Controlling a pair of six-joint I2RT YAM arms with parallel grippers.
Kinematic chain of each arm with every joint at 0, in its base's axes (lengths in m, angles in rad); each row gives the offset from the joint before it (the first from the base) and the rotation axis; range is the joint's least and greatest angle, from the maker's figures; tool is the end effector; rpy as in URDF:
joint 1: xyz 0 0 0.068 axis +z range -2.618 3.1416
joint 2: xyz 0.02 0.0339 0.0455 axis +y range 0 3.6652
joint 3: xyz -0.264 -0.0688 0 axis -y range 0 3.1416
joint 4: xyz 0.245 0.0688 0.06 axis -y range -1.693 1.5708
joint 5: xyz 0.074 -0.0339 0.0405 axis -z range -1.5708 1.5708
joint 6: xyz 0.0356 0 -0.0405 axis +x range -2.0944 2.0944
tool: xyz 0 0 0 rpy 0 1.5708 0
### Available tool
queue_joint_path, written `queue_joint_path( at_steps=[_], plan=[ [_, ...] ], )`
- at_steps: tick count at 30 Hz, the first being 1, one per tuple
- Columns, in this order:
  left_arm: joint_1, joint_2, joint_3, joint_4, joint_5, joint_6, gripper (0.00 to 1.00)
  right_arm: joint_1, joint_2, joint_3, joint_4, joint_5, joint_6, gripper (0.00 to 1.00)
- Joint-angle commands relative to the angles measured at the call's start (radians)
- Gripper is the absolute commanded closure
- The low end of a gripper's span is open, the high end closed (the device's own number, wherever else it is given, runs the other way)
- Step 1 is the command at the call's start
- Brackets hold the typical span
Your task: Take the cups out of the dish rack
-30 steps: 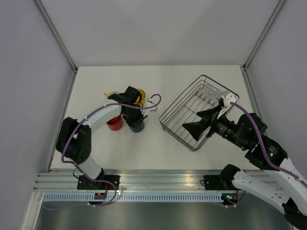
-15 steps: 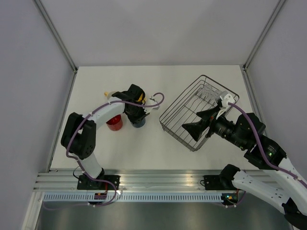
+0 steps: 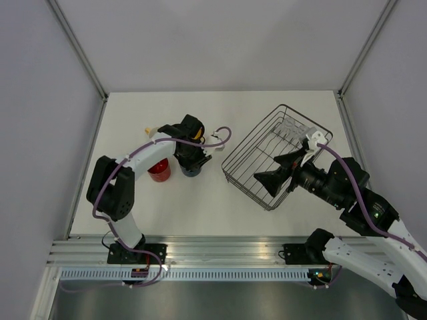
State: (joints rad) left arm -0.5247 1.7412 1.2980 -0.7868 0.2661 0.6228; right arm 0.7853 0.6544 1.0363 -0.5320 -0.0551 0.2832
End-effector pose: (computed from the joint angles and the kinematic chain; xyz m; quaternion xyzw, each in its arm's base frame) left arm 0.2965 -0.1825 0.2207 0.5491 0.8082 -0.1223 0.1743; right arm 0.0862 0.0889 0.4048 -0.2057 0.7296 0.3499 0.5504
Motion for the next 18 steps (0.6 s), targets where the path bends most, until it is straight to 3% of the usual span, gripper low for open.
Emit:
queue_joint_path(
  at_steps=[1,9,10,11,18],
  plan=[
    [-0.006,-0.026,0.05,-0.04,0.047,-0.037,0.65,-0.001,0.001,0.002,0.009,0.014,-0.018,0.02],
    [-0.005,-0.173,0.05,-0.049,0.039,-0.118,0.4,0.0,0.048,0.004,-0.016,0.124,-0.012,0.02],
    [-0.006,-0.193,0.047,-0.051,0.032,-0.135,0.08,-0.001,0.056,0.007,-0.02,0.164,-0.007,0.02],
    [-0.005,-0.227,0.046,-0.049,0.024,-0.147,0.01,-0.001,0.062,0.007,-0.025,0.19,-0.003,0.02],
    [-0.005,-0.406,0.02,0.003,-0.157,-0.319,0.0,-0.001,0.148,0.016,-0.057,0.477,0.077,0.02]
  ],
)
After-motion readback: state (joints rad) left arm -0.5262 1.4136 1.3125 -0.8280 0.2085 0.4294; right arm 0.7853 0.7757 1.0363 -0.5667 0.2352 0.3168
